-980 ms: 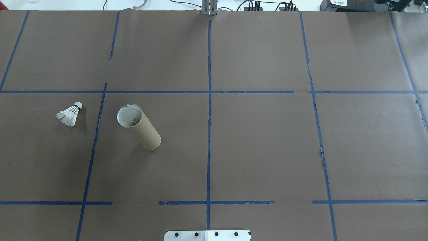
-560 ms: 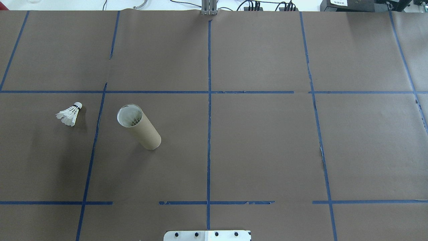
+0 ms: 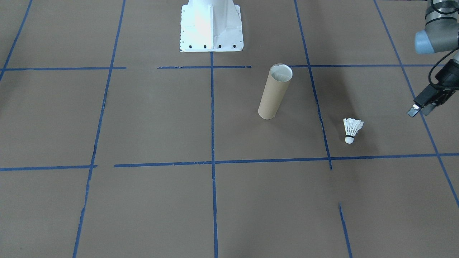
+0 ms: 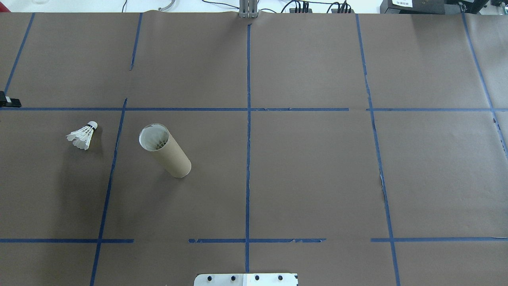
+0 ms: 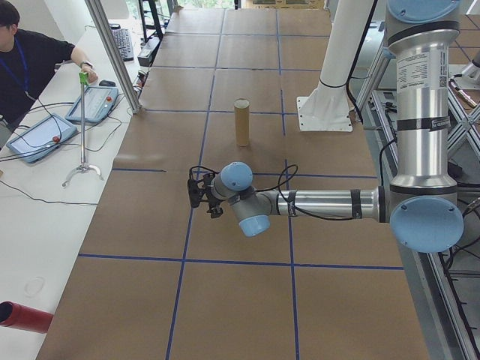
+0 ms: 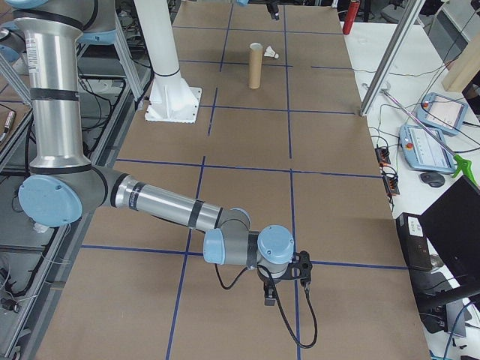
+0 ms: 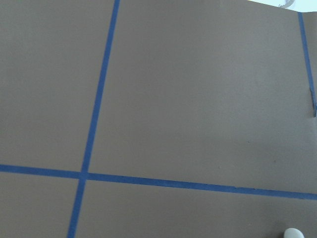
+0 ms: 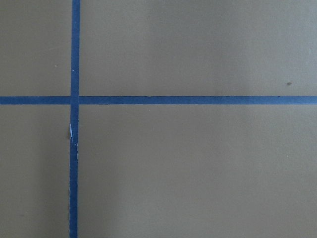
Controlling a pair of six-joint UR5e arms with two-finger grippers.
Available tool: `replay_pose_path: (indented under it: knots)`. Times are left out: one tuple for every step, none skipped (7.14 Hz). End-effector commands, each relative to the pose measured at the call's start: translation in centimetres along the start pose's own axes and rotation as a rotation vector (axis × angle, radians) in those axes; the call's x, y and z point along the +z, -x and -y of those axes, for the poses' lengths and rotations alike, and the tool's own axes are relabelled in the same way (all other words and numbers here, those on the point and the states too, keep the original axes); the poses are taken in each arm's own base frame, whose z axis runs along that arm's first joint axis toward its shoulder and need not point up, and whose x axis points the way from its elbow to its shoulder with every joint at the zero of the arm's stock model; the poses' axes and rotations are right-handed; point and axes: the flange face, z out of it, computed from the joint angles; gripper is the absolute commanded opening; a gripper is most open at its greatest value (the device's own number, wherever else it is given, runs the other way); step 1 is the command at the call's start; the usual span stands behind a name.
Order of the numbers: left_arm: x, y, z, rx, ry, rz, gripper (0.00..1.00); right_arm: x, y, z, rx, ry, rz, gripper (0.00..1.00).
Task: Collect badminton balls into bucket
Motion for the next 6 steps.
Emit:
replay_pose_path:
  knots:
    - [3.4, -2.2, -4.6, -0.297, -0.018, -0.094, 1.0, 0.0, 0.0, 0.0, 0.001, 0.0, 0.0, 1.0]
    - [4.9, -2.9, -6.0, -0.417, -0.034, -0.103, 1.0, 0.0, 0.0, 0.0, 0.001, 0.0, 0.0, 1.0]
    - [6.4, -3.4, -7.6, -0.512, -0.037, -0.105, 1.0, 0.0, 0.0, 0.0, 0.001, 0.0, 0.0, 1.0]
    - [7.7, -3.7, -9.4, -0.613, -0.028, -0.103, 1.0, 0.0, 0.0, 0.0, -0.001, 0.0, 0.0, 1.0]
    - [8.7, -4.6, -10.0, -0.658, -0.011, -0.102, 1.0, 0.0, 0.0, 0.0, 0.001, 0.0, 0.0, 1.0]
    - [9.1, -4.9, -9.9, -0.707, -0.009, -0.104, 1.0, 0.0, 0.0, 0.0, 0.001, 0.0, 0.0, 1.0]
